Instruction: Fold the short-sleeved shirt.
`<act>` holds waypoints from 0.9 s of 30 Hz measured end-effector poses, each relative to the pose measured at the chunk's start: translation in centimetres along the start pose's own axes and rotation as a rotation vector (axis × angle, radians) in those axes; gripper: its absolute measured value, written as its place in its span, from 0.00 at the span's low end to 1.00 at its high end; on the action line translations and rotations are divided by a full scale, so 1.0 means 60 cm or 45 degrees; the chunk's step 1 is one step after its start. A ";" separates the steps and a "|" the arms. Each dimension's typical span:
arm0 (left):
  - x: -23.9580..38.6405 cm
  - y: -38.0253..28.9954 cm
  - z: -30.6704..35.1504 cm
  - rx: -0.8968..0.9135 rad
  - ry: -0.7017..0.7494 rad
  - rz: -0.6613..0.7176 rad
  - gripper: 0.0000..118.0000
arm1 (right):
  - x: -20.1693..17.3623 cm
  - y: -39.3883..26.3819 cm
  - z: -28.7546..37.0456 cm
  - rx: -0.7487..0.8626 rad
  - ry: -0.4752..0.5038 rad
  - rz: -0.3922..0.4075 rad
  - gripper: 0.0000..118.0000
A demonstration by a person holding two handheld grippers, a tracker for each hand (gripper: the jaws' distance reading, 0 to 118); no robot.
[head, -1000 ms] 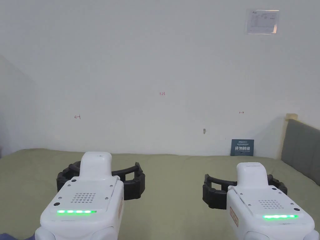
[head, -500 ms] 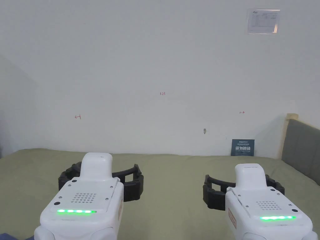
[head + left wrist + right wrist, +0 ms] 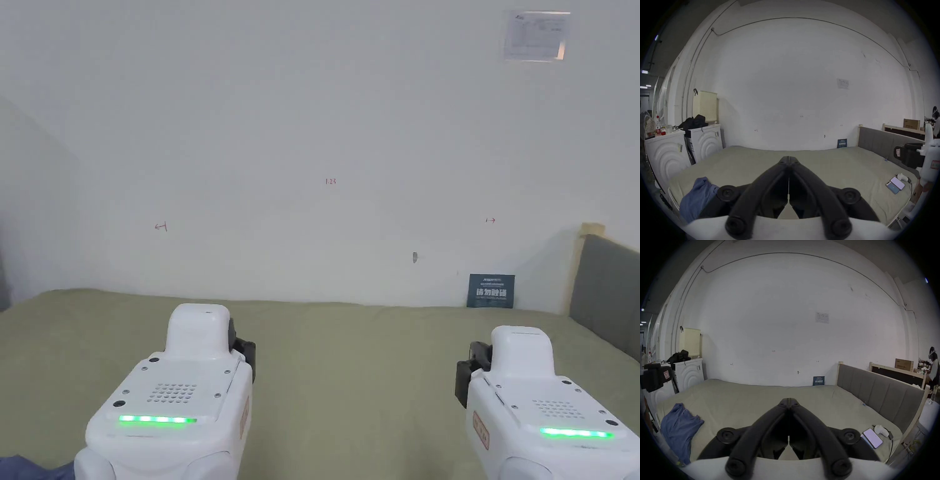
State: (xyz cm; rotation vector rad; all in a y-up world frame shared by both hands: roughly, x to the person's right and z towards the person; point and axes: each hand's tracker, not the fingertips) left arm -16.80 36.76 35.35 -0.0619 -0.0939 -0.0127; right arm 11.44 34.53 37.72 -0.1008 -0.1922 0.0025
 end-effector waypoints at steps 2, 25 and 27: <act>-0.004 -0.001 0.001 -0.008 0.015 -0.022 0.01 | -0.005 -0.001 -0.007 -0.019 0.000 0.001 0.00; -0.411 -0.029 0.150 -0.135 0.786 0.005 0.01 | -0.432 -0.021 -0.053 -0.098 0.773 0.009 0.00; -0.427 -0.038 0.149 -0.150 0.803 0.014 0.01 | -0.445 -0.024 -0.058 -0.112 0.798 -0.001 0.00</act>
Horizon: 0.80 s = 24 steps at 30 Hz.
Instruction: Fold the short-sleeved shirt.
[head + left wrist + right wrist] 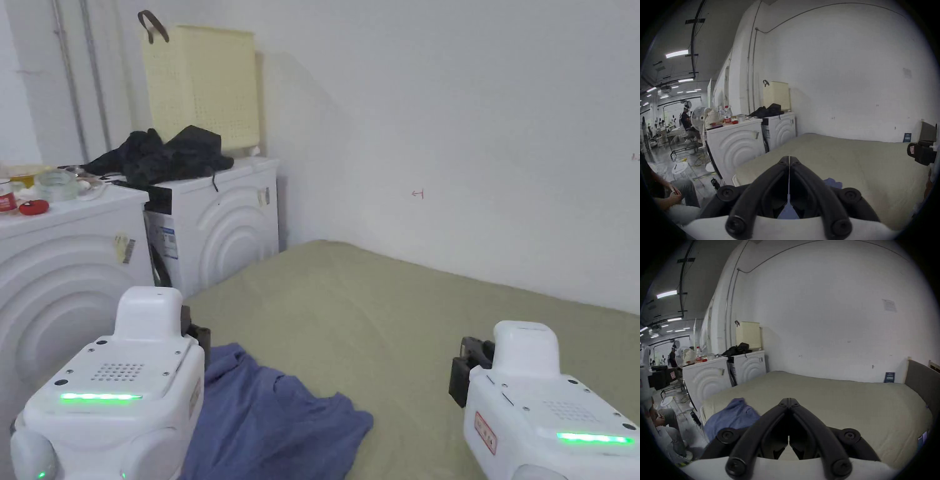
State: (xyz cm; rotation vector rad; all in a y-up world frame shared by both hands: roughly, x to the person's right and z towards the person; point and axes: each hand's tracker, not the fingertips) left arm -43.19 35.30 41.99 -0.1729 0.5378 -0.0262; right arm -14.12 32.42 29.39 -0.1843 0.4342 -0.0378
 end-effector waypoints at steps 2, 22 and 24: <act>-0.004 -0.009 -0.016 -0.024 0.009 -0.002 0.01 | -0.009 -0.006 -0.012 -0.012 0.009 0.011 0.00; 0.074 -0.319 -0.449 -1.004 -0.332 -0.071 0.46 | 0.044 -0.195 -0.113 -0.388 -0.041 0.088 0.00; 0.080 -0.344 -0.466 -1.071 -0.335 -0.090 1.00 | 0.046 -0.208 -0.114 -0.411 -0.045 0.101 0.00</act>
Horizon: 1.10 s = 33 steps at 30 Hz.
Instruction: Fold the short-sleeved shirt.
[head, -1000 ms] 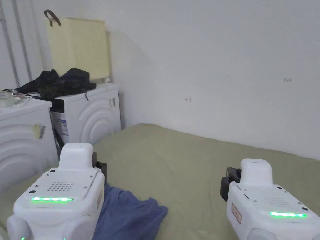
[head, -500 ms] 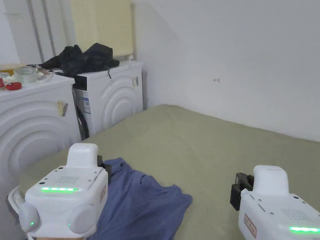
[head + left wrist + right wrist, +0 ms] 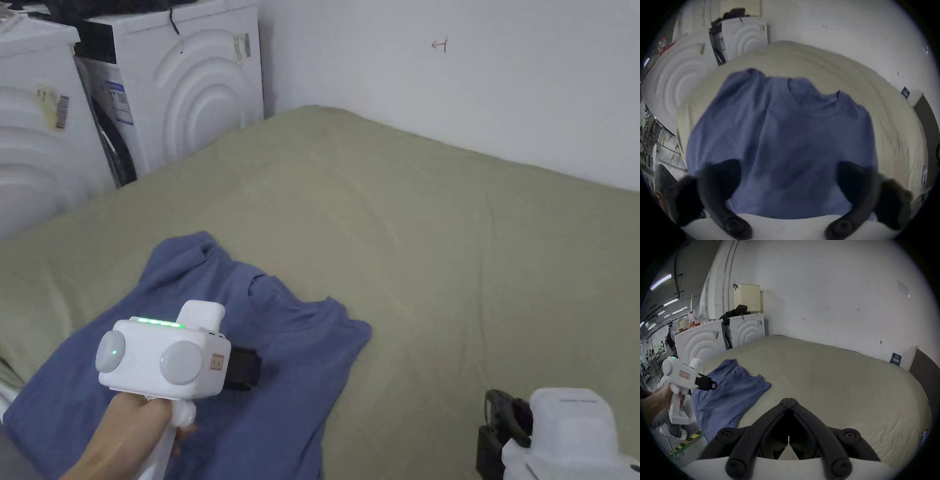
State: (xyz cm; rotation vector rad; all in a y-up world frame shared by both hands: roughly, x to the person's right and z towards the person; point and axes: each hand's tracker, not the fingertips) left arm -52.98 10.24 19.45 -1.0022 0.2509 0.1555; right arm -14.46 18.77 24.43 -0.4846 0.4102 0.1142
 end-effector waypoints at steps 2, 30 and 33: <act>0.003 0.000 -0.018 -0.004 -0.013 -0.018 1.00 | 0.003 -0.011 -0.002 -0.026 -0.004 -0.001 0.00; 0.442 0.076 0.367 0.452 -0.351 -0.447 0.06 | 0.257 -0.073 0.338 0.106 -0.424 -0.180 0.00; 0.559 0.072 0.402 0.472 -0.517 -0.548 0.06 | 0.292 -0.086 0.375 0.113 -0.497 -0.206 0.00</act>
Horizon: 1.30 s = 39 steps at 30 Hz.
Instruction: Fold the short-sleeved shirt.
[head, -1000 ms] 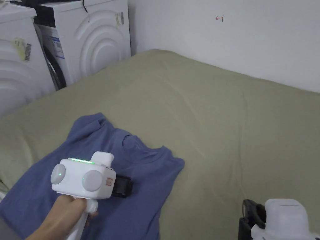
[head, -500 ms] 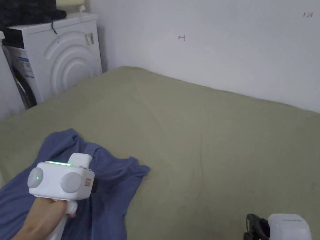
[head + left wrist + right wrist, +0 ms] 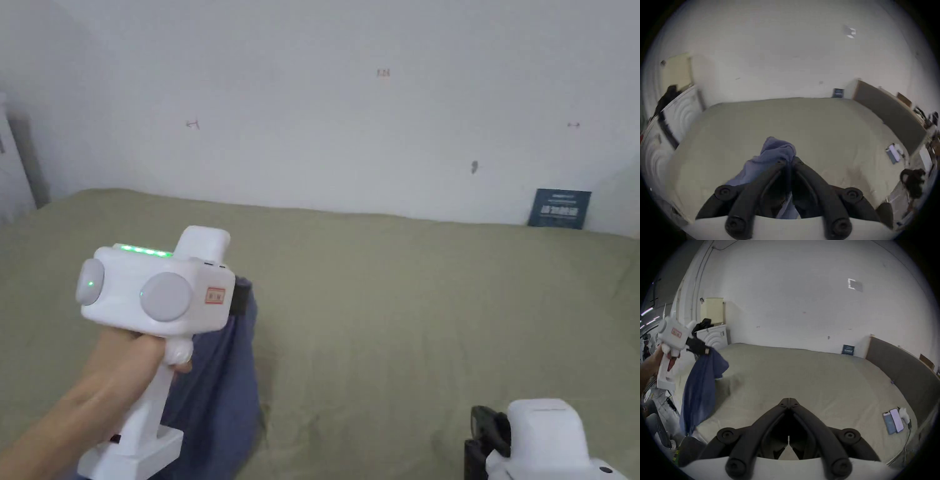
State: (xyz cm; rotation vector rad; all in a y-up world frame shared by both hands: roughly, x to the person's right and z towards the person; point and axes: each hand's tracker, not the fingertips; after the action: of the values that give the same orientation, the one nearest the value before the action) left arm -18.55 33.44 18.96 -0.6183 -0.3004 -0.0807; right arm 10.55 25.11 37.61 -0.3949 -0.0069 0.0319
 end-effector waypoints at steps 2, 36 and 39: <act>0.083 0.024 -0.022 0.004 -0.094 -0.063 0.06 | 0.028 -0.002 0.011 -0.002 -0.043 -0.011 0.00; 0.141 -0.198 0.009 0.136 -0.112 0.150 0.02 | 0.096 -0.056 -0.018 -0.090 -0.146 -0.103 0.00; 0.074 -0.245 0.114 0.202 -0.016 0.244 0.02 | 0.074 -0.060 -0.005 -0.058 -0.127 -0.094 0.00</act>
State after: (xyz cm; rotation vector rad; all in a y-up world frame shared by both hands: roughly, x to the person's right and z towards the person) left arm -18.45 25.56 33.79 -0.4873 -0.2560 0.1305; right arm 15.09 21.84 38.73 -0.4379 -0.1208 -0.0211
